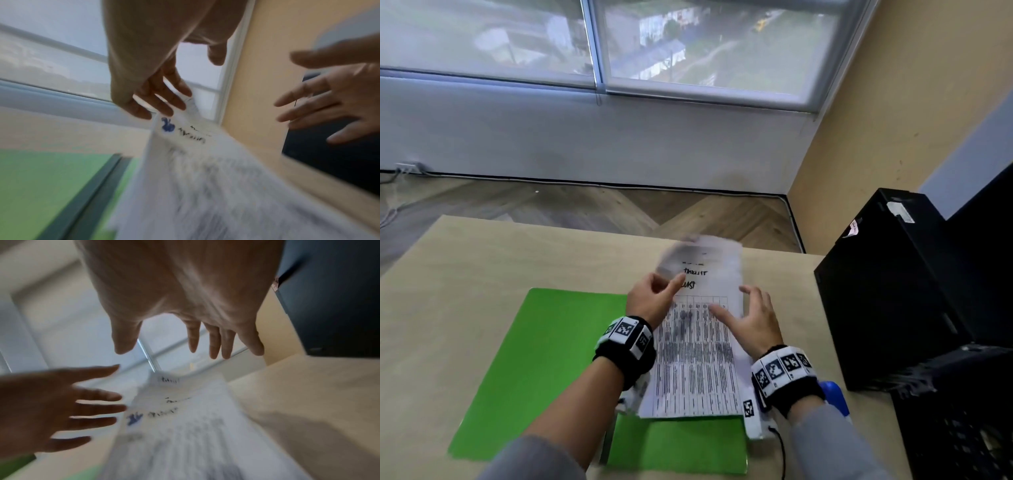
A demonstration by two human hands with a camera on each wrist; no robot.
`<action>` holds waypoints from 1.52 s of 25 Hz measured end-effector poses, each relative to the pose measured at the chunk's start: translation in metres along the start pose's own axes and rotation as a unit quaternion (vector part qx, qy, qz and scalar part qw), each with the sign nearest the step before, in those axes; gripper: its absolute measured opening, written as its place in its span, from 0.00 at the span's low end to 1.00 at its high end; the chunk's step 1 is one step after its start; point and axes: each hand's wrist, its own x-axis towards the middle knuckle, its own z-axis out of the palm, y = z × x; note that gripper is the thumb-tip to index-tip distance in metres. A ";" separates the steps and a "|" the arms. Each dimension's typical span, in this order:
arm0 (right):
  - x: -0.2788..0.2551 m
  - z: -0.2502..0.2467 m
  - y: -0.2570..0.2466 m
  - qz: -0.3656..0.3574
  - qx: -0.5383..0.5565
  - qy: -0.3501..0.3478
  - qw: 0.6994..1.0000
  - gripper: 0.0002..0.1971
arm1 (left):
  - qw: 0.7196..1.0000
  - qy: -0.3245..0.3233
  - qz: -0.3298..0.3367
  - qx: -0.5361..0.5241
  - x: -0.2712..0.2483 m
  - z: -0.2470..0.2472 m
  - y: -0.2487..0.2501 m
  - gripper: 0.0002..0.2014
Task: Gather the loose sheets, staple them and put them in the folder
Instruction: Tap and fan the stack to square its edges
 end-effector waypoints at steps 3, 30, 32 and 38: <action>0.012 0.017 0.041 0.126 -0.082 -0.105 0.983 0.45 | 0.993 -0.053 -0.073 0.080 0.011 -0.007 -0.053 0.27; -0.033 -0.017 -0.023 -0.027 0.392 0.055 0.918 0.19 | 0.956 -0.098 0.090 -0.263 -0.062 -0.049 0.032 0.25; -0.045 -0.019 -0.031 -0.065 0.386 0.059 0.918 0.19 | 0.953 -0.060 0.122 -0.270 -0.066 -0.054 0.034 0.24; -0.049 -0.024 -0.039 -0.157 0.286 0.133 0.936 0.39 | 0.950 0.014 0.173 -0.260 -0.065 -0.056 0.044 0.13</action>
